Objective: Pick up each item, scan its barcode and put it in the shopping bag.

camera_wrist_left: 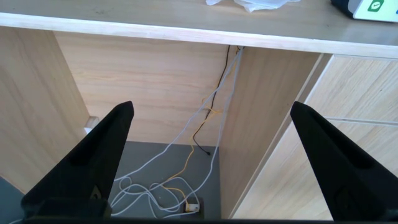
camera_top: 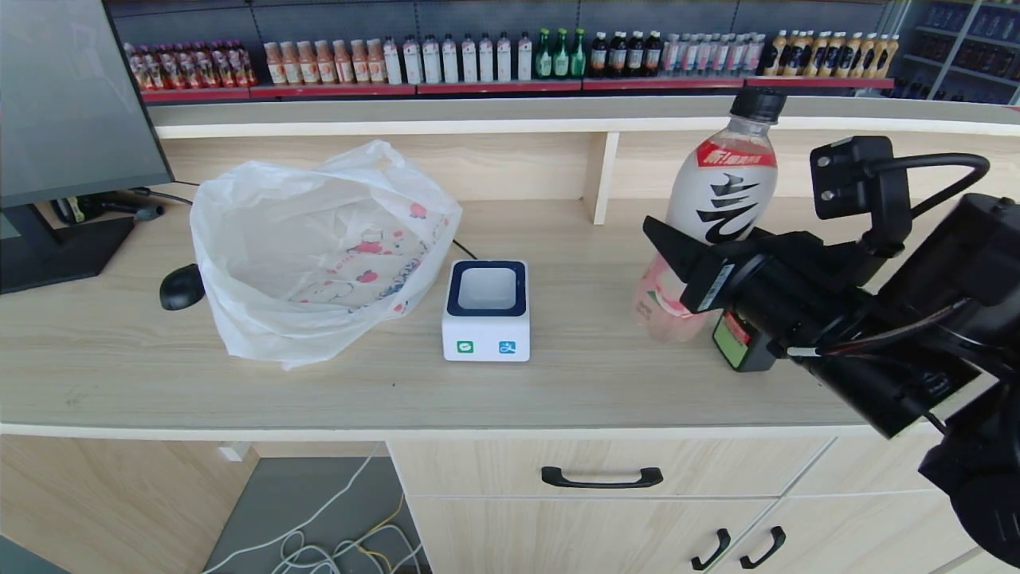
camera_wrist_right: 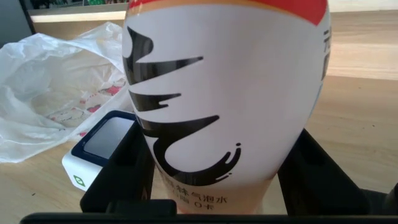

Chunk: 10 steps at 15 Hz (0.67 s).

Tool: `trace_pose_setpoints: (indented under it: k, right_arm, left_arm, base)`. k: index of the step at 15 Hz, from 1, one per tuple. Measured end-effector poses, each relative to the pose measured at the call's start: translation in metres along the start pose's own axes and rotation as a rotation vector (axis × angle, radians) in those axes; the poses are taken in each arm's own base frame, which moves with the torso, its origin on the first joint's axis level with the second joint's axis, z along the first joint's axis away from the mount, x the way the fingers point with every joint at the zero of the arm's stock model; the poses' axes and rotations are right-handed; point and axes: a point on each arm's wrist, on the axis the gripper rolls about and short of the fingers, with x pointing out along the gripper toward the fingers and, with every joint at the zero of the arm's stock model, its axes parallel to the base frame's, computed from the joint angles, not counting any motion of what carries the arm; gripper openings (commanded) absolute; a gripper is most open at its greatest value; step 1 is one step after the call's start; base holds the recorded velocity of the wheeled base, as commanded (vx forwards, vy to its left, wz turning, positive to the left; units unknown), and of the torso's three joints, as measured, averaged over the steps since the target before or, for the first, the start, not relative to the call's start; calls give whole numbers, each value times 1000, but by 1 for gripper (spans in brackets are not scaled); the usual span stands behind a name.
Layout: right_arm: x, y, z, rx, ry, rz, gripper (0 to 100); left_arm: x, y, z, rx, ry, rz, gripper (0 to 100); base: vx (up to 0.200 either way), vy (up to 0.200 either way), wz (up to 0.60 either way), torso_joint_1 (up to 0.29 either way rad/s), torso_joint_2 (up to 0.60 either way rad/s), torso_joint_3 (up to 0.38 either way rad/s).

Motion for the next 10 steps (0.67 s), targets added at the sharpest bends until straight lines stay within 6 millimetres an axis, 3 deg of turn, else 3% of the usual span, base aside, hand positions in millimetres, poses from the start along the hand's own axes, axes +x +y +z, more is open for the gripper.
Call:
trace_pose_setpoints:
  k: [3, 10]
  right_arm:
    - [-14, -2, 6, 2, -10, 6, 0]
    - [-68, -12, 16, -1, -14, 59, 0]
  left_arm:
    - [0, 0, 0, 0, 0, 0, 100]
    - [0, 0, 0, 0, 0, 0, 100]
  base:
    - [0, 0, 0, 0, 0, 0]
    - [0, 0, 0, 0, 0, 0]
